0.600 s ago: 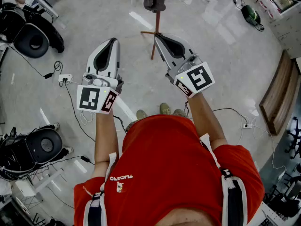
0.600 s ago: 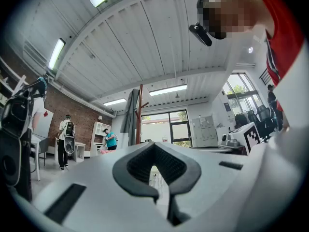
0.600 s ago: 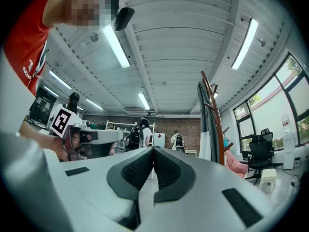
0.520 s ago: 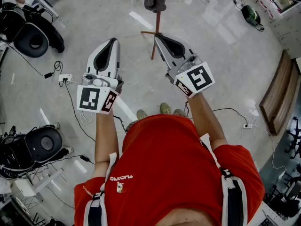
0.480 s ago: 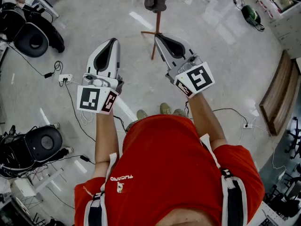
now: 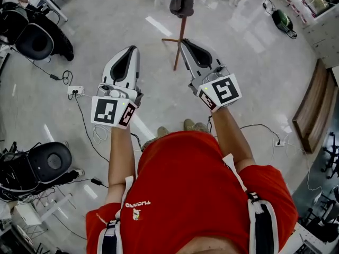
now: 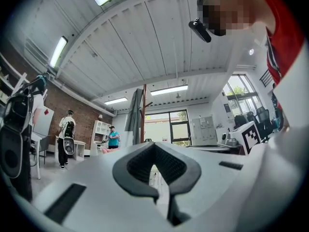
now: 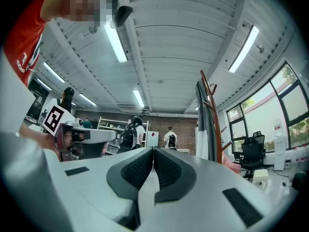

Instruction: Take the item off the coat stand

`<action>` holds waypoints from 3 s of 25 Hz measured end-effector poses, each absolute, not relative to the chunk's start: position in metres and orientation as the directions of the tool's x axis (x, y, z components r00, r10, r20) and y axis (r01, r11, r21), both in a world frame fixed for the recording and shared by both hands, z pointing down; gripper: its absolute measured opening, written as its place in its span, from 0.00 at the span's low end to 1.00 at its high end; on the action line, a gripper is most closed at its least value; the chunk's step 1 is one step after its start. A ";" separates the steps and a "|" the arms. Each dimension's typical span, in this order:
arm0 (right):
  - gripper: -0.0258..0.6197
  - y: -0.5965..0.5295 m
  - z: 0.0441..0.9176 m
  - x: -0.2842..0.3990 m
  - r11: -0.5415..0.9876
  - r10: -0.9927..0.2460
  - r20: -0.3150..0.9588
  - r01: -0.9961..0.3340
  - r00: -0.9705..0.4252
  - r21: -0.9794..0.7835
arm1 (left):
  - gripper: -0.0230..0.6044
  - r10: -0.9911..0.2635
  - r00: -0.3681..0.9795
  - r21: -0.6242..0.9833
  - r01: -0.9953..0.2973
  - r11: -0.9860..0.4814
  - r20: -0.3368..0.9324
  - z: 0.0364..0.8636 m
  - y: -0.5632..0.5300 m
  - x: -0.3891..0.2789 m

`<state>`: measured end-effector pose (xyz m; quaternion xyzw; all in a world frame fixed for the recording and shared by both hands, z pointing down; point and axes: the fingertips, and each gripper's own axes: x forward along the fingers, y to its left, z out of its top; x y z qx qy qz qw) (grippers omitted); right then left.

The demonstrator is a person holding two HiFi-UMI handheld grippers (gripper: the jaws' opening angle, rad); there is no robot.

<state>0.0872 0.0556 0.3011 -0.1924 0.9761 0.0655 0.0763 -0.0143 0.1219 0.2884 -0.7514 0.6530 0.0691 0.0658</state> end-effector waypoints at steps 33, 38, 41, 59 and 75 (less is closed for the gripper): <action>0.41 -0.217 0.384 -0.032 0.629 -0.774 0.001 -0.769 -0.633 0.112 | 0.05 -0.965 0.221 -0.009 -0.975 -0.222 -0.140 0.327 -0.117 -0.149; 0.43 -0.283 0.412 -0.052 0.590 -0.807 0.054 -0.799 -0.588 0.114 | 0.05 -0.971 0.218 -0.013 -0.976 -0.218 -0.101 0.347 -0.181 -0.163; 0.44 -0.315 0.434 -0.059 0.560 -0.828 0.102 -0.823 -0.552 0.092 | 0.05 -0.970 0.227 -0.006 -0.974 -0.228 -0.083 0.354 -0.210 -0.171; 0.35 -0.399 0.520 -0.066 0.295 -0.911 0.331 -0.950 -0.246 0.105 | 0.05 -0.937 0.346 0.003 -0.938 -0.346 -0.042 0.362 -0.264 -0.219; 0.09 -0.364 0.461 -0.066 0.359 -0.917 0.221 -0.929 -0.333 0.089 | 0.05 -0.907 0.419 0.055 -0.905 -0.421 -0.050 0.373 -0.263 -0.212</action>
